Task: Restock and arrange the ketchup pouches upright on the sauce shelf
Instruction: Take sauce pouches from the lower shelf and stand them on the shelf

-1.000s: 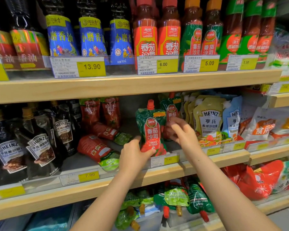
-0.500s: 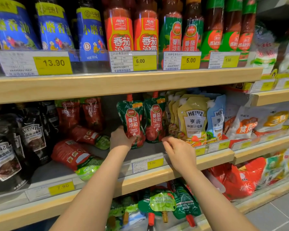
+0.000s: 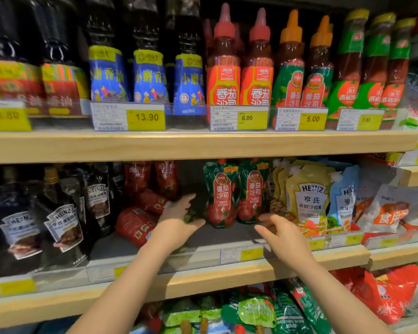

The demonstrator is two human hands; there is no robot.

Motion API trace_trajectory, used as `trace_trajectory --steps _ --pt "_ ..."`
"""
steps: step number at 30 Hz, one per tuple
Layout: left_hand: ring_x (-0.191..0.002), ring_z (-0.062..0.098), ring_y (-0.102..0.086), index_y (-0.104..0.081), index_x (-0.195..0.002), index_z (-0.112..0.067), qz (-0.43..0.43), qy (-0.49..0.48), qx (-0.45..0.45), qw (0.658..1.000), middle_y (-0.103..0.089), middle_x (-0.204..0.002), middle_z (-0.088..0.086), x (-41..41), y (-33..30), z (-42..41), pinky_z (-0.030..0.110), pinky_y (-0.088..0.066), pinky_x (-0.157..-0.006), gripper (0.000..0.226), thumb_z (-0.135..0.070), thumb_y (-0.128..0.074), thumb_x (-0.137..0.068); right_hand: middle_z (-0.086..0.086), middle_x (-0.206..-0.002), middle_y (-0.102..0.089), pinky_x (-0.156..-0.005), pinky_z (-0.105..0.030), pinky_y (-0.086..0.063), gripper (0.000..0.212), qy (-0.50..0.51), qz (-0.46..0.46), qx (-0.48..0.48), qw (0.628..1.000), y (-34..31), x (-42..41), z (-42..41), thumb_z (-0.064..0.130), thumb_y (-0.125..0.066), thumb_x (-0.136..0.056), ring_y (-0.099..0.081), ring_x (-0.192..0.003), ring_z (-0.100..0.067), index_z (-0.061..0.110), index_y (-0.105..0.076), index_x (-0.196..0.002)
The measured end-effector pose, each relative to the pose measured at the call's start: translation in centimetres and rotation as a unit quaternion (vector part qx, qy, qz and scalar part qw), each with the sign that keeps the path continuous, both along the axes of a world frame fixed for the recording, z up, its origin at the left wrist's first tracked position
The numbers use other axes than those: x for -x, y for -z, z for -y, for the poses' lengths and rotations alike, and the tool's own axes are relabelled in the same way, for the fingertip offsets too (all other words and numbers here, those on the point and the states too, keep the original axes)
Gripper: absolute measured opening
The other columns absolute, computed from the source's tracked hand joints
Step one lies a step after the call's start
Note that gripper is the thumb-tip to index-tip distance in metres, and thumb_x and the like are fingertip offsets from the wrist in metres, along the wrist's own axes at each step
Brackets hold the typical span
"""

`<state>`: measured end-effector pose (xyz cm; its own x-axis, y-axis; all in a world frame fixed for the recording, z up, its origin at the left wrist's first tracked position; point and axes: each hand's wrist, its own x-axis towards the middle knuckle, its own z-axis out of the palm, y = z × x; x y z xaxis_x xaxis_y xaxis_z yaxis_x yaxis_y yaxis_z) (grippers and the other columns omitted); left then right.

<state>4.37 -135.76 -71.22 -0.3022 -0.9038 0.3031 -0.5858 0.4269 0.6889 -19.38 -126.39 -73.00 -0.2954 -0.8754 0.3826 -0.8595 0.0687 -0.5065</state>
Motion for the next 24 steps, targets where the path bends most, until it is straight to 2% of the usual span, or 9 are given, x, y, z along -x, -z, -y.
trace_trajectory --steps 3,5,8,11,12,14,16,21,24 --pt "-0.109 0.013 -0.057 -0.052 -0.128 -0.027 0.017 -0.023 0.062 0.998 -0.061 -0.12 -0.001 -7.1 0.4 -1.2 0.025 -0.044 -0.096 0.053 -0.028 -0.071 -0.078 0.002 -0.102 -0.061 -0.08 -0.037 -0.052 0.039 -0.027 0.018 -0.033 0.999 -1.1 -3.4 1.0 0.049 -0.057 -0.083 -0.058 -0.092 -0.016 0.019 -0.06 -0.108" --pt "-0.103 0.012 -0.06 -0.055 -0.123 -0.029 0.032 -0.027 0.032 0.999 -0.062 -0.114 -0.005 -10.0 0.6 -1.8 0.029 -0.048 -0.092 0.045 -0.035 -0.068 -0.08 0.004 -0.102 -0.062 -0.081 -0.036 -0.051 0.044 -0.068 0.041 -0.054 0.995 -1.7 -6.3 1.8 0.051 -0.06 -0.08 -0.058 -0.091 -0.015 0.019 -0.06 -0.11" --pt "-0.099 0.022 -0.063 -0.061 -0.109 -0.022 0.109 -0.039 -0.025 0.993 -0.068 -0.111 0.008 -12.5 1.1 -2.0 0.037 -0.05 -0.09 0.03 -0.038 -0.061 -0.084 -0.002 -0.109 -0.065 -0.082 -0.033 -0.051 0.054 -0.142 0.056 -0.112 0.982 -2.2 -10.9 3.4 0.049 -0.061 -0.08 -0.06 -0.094 -0.016 0.018 -0.056 -0.123" --pt "-0.106 0.016 -0.059 -0.061 -0.117 -0.024 0.121 -0.031 -0.018 0.992 -0.065 -0.116 -0.001 -12.9 1.6 -2.0 0.033 -0.047 -0.093 0.035 -0.038 -0.061 -0.085 0.004 -0.088 -0.062 -0.058 -0.009 -0.043 0.058 -0.18 0.085 -0.174 0.964 -1.9 -14.1 4.5 0.047 -0.063 -0.081 -0.057 -0.076 -0.008 0.018 -0.05 -0.129" --pt "-0.108 0.014 -0.057 -0.06 -0.118 -0.027 0.112 -0.021 -0.013 0.993 -0.063 -0.118 -0.005 -12.9 1.7 -1.9 0.031 -0.046 -0.095 0.036 -0.037 -0.062 -0.084 0.004 -0.092 -0.062 -0.059 -0.009 -0.042 0.059 -0.183 0.083 -0.197 0.96 -1.7 -14.7 4.8 0.046 -0.063 -0.081 -0.058 -0.08 -0.009 0.019 -0.048 -0.131" --pt "-0.112 0.01 -0.054 -0.06 -0.119 -0.029 0.086 0.002 -0.015 0.996 -0.06 -0.123 -0.007 -12.8 1.7 -1.6 0.026 -0.042 -0.098 0.038 -0.03 -0.066 -0.082 -0.004 -0.12 -0.06 -0.083 -0.024 -0.048 0.06 -0.179 0.045 -0.231 0.955 -1.3 -15.5 5.6 0.042 -0.063 -0.081 -0.057 -0.105 -0.019 0.021 -0.045 -0.134" --pt "-0.112 0.007 -0.052 -0.061 -0.119 -0.028 0.074 0.027 -0.025 0.997 -0.059 -0.124 -0.008 -12.8 1.6 -1.4 0.02 -0.04 -0.097 0.041 -0.023 -0.069 -0.079 -0.008 -0.126 -0.057 -0.094 -0.035 -0.047 0.059 -0.168 0.031 -0.246 0.954 -1.1 -15.8 6.1 0.039 -0.065 -0.08 -0.055 -0.111 -0.022 0.018 -0.048 -0.132" --pt "-0.107 0.006 -0.058 -0.061 -0.12 -0.028 0.046 0.05 -0.055 0.996 -0.06 -0.122 -0.011 -12.9 1.7 -0.9 0.022 -0.045 -0.095 0.051 -0.015 -0.073 -0.072 -0.014 -0.128 -0.055 -0.094 -0.036 -0.049 0.046 -0.165 0.177 -0.223 0.944 -1.9 -16.4 7.0 0.006 -0.07 -0.077 -0.057 -0.111 -0.028 0.012 -0.056 -0.121" --pt "-0.115 0.002 -0.046 -0.056 -0.125 -0.031 0.049 0.035 -0.038 0.997 -0.05 -0.123 -0.017 -12.9 1.9 -0.8 0.012 -0.034 -0.094 0.059 -0.02 -0.076 -0.071 -0.021 -0.129 -0.053 -0.084 -0.026 -0.051 0.04 -0.179 0.366 -0.213 0.888 -2.9 -16.9 7.0 -0.01 -0.061 -0.08 -0.056 -0.114 -0.033 0.003 -0.058 -0.118"
